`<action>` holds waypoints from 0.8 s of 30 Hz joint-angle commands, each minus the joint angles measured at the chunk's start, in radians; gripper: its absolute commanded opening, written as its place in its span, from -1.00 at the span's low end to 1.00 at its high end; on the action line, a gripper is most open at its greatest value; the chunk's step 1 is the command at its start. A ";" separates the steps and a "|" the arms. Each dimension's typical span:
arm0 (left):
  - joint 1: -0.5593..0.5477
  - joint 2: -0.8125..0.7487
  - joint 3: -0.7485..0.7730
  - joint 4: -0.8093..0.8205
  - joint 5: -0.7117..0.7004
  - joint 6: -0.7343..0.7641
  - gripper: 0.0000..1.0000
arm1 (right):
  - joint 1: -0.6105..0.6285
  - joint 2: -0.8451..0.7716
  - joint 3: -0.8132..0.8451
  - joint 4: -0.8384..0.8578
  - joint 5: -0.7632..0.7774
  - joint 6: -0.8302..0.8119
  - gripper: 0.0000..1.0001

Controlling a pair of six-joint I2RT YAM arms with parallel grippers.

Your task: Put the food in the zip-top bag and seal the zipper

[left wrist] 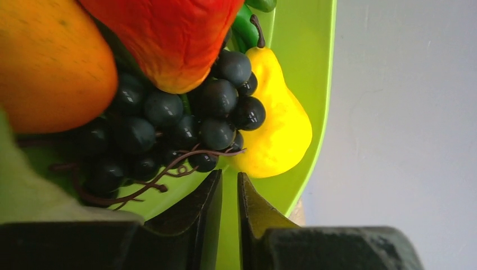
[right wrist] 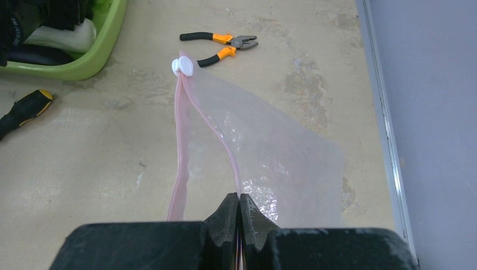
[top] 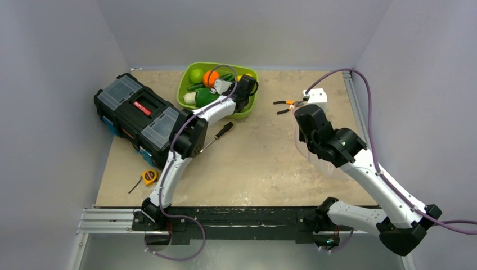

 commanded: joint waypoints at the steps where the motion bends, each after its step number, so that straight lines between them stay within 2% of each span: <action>1: 0.016 -0.158 -0.107 0.062 0.036 0.128 -0.73 | -0.004 -0.032 0.019 0.023 0.016 0.029 -1.00; 6: 0.005 -0.270 -0.240 0.065 0.106 0.183 -0.79 | -0.004 -0.055 0.011 0.023 0.016 0.048 -1.00; 10: -0.015 -0.353 -0.352 0.081 0.129 0.228 -0.74 | -0.004 -0.071 0.003 0.031 0.015 0.078 -1.00; 11: -0.015 -0.363 -0.362 0.090 0.140 0.251 -0.68 | -0.004 -0.072 0.003 0.032 0.013 0.083 -1.00; 14: -0.007 -0.362 -0.341 0.145 0.162 0.328 -0.29 | -0.004 -0.074 0.003 0.034 0.008 0.090 -1.00; 17: 0.007 -0.314 -0.291 0.202 0.181 0.330 0.04 | -0.004 -0.081 0.005 0.016 0.004 0.102 -1.00; 21: 0.009 -0.232 -0.172 0.185 0.173 0.276 0.23 | -0.004 -0.095 0.008 -0.012 0.004 0.115 -1.00; 24: 0.008 -0.171 -0.074 0.116 0.141 0.152 0.31 | -0.004 -0.099 0.009 -0.023 0.011 0.115 -1.00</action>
